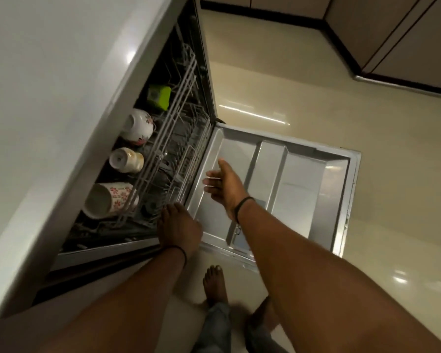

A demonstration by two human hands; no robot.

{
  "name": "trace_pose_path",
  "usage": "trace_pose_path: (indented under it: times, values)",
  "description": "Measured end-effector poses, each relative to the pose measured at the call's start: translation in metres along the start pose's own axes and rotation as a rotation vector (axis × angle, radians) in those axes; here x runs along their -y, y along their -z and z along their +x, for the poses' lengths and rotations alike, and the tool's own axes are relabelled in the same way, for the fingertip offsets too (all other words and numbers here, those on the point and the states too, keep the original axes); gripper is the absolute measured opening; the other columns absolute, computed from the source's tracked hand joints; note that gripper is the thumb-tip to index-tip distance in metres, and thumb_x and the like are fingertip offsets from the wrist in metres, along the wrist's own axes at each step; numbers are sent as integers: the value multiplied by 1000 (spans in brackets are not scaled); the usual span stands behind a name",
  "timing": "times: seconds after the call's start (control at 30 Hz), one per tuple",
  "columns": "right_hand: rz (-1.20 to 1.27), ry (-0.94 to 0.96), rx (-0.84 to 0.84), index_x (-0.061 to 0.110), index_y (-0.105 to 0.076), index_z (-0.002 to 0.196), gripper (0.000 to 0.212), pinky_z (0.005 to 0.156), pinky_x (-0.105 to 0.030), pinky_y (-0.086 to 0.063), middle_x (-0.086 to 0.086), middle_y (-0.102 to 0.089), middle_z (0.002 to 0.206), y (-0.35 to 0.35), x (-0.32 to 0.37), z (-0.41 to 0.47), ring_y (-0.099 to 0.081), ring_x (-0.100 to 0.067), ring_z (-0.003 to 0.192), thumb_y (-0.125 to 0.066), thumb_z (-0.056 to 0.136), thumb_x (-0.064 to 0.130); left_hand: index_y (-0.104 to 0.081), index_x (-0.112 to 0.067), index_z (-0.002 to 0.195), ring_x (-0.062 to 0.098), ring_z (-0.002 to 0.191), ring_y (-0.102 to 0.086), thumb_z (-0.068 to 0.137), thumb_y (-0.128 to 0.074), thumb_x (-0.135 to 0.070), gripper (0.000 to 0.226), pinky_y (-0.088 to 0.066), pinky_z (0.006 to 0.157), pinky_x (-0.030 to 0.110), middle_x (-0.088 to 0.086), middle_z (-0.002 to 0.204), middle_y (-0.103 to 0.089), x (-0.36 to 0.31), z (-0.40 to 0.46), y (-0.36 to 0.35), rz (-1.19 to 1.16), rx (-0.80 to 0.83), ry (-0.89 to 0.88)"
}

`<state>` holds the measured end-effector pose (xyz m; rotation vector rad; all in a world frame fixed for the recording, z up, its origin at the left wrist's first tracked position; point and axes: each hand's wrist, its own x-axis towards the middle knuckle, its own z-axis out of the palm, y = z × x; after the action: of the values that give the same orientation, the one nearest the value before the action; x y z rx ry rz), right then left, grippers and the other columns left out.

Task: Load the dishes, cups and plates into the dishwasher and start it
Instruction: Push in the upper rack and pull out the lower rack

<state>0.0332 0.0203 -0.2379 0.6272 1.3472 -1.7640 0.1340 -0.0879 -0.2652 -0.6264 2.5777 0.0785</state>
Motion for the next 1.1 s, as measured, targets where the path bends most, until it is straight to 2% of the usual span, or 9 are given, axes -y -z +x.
trace_pose_path:
  times: [0.13, 0.27, 0.37, 0.57, 0.77, 0.87, 0.93, 1.03, 1.1]
  values:
    - [10, -36, -20, 16, -57, 101, 43, 71, -30, -39, -7, -60, 92, 19, -30, 57, -54, -16, 73, -39, 97, 55, -30, 0, 145, 33, 136, -32, 86, -56, -31, 72, -30, 109, 43, 18, 150, -35, 2, 43, -36, -179, -38, 138]
    - [11, -4, 21, 4, -57, 130, 64, 99, -40, -45, -15, -65, 114, 14, -50, 110, -60, -29, 98, -40, 97, 56, -18, 2, 150, 33, 140, -29, 86, -55, -28, 80, -28, 111, 45, 21, 154, -27, 7, 93, -72, -200, -152, 189]
    - [55, 29, 75, 6, -51, 136, 65, 111, -47, -37, -24, -48, 141, -2, -54, 137, -48, -39, 129, -40, 97, 56, -13, -2, 153, 31, 144, -22, 90, -53, -26, 78, -24, 114, 44, 16, 159, -20, 8, 121, -89, -265, -156, 173]
    - [81, 88, 117, 19, -24, 154, 75, 118, -43, -23, -8, -28, 159, -31, -66, 209, -28, -26, 145, -38, 95, 62, -16, -15, 155, 33, 138, -35, 93, -51, -17, 71, -34, 109, 44, 11, 157, -29, 15, 171, -125, -458, -71, 175]
    - [26, 191, -35, 15, -51, 139, 73, 105, -43, -38, -11, -52, 142, -46, -70, 233, -50, -28, 127, -48, 87, 67, -53, -18, 128, 32, 114, -56, 89, -54, -18, 39, -47, 91, 39, 9, 127, -59, 27, 187, -135, -622, -85, 89]
    - [-127, 243, -101, 3, -61, 121, 68, 100, -48, -43, -17, -60, 124, -53, -65, 231, -56, -31, 106, -47, 91, 63, -46, -21, 137, 29, 125, -50, 79, -54, -47, 64, -45, 100, 48, 7, 139, -51, 32, 188, -140, -623, -17, 77]
    - [-130, 217, -88, 4, -60, 124, 75, 103, -49, -42, -17, -58, 127, -55, -64, 228, -55, -30, 106, -47, 88, 68, -39, -27, 141, 27, 130, -46, 67, -48, -57, 80, -44, 101, 51, 4, 144, -46, 33, 187, -147, -660, 21, 88]
    - [-182, 195, -177, 6, -63, 122, 79, 103, -49, -42, -18, -56, 132, -46, -61, 223, -53, -35, 117, -46, 84, 73, -40, -28, 142, 24, 129, -46, 78, -61, -38, 67, -45, 102, 50, 2, 144, -46, 22, 180, -151, -683, 43, 43]
    - [-237, 220, -259, 10, -70, 103, 69, 93, -42, -47, -17, -63, 115, -33, -66, 219, -59, -31, 102, -44, 84, 72, -46, -28, 137, 26, 122, -53, 85, -60, -29, 54, -48, 98, 50, 3, 137, -52, 6, 168, -156, -697, 43, -21]
